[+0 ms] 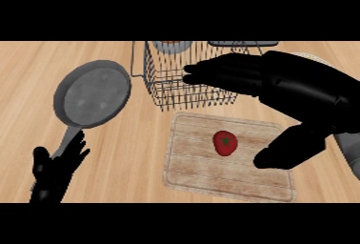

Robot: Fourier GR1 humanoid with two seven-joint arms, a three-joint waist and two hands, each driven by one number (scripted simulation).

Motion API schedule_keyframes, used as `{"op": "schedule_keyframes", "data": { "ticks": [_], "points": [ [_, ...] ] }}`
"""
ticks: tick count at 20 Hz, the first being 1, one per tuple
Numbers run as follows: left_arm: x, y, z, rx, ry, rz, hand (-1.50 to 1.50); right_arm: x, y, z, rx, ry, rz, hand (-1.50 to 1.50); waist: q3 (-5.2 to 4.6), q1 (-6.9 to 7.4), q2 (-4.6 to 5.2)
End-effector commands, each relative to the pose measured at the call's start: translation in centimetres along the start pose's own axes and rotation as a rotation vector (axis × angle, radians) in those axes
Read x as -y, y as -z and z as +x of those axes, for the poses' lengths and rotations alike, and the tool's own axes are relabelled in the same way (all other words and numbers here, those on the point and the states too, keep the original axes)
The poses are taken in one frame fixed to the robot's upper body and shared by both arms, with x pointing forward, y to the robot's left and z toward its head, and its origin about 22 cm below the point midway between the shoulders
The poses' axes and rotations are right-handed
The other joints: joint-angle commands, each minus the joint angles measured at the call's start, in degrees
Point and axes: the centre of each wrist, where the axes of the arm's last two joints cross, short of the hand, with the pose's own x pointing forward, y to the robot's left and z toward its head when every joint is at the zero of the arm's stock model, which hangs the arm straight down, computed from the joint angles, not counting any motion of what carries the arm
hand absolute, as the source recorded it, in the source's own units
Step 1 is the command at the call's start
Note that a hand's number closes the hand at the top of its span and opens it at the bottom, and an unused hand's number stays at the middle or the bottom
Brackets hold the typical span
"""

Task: Pick the tomato from the cutting board and place it in the basket

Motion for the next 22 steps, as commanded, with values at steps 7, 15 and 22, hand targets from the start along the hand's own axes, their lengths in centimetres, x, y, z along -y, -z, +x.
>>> {"op": "schedule_keyframes", "data": {
  "ticks": [7, 15, 22],
  "points": [
    [0.6, 0.0, -2.2, -0.094, -0.009, -0.009, 0.00, 9.6, -3.2, 1.2, -0.144, -0.191, 0.377, -1.50, -0.60, 0.05, 0.64],
    [1.6, 2.1, -1.6, -0.089, -0.001, 0.015, 0.00, 8.9, -2.3, 0.2, -0.151, -0.213, 0.445, -1.50, -0.53, -0.11, 0.83],
    [0.5, 0.4, -2.1, -0.090, -0.002, -0.013, 0.00, 3.8, -2.2, -2.4, -0.147, -0.133, 0.424, -1.50, -0.46, 0.01, 0.69]
  ]
}}
